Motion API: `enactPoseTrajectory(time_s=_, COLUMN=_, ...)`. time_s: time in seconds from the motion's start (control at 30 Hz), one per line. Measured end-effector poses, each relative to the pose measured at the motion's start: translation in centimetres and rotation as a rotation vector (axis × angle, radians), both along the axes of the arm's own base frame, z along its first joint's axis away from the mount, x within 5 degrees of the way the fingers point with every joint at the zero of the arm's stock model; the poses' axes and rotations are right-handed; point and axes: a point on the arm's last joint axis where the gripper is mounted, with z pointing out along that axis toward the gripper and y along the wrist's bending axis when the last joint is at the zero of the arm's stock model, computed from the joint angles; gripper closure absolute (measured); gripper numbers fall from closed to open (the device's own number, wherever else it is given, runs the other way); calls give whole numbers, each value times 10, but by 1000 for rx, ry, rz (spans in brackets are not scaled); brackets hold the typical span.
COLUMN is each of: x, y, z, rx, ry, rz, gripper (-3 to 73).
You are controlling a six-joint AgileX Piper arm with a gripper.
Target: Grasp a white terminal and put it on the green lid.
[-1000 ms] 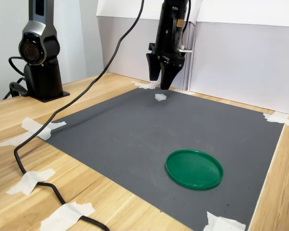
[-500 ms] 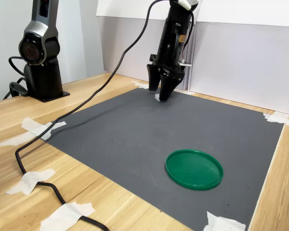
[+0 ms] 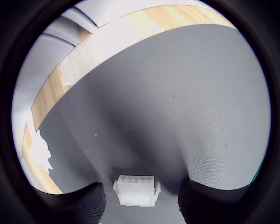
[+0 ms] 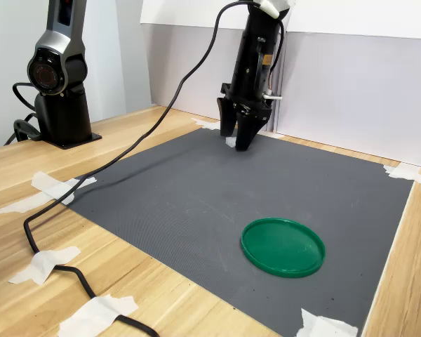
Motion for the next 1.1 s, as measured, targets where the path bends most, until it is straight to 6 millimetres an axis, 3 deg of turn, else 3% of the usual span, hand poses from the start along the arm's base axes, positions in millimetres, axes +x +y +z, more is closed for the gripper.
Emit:
enactPoseTrajectory(time_s=0.3, x=0, y=0, z=0, rx=1, ry=-1, rz=-10, gripper=68)
enactPoseTrajectory(time_s=0.63, x=1, y=0, z=0, rx=-1, ry=-8, rz=-25, gripper=369)
enactPoseTrajectory(time_s=0.93, x=0, y=0, z=0, rx=5, ry=-6, rz=-41, gripper=377)
enactPoseTrajectory(time_s=1.1, x=-2, y=-1, z=23, rx=68, ry=-51, rz=-70, gripper=377)
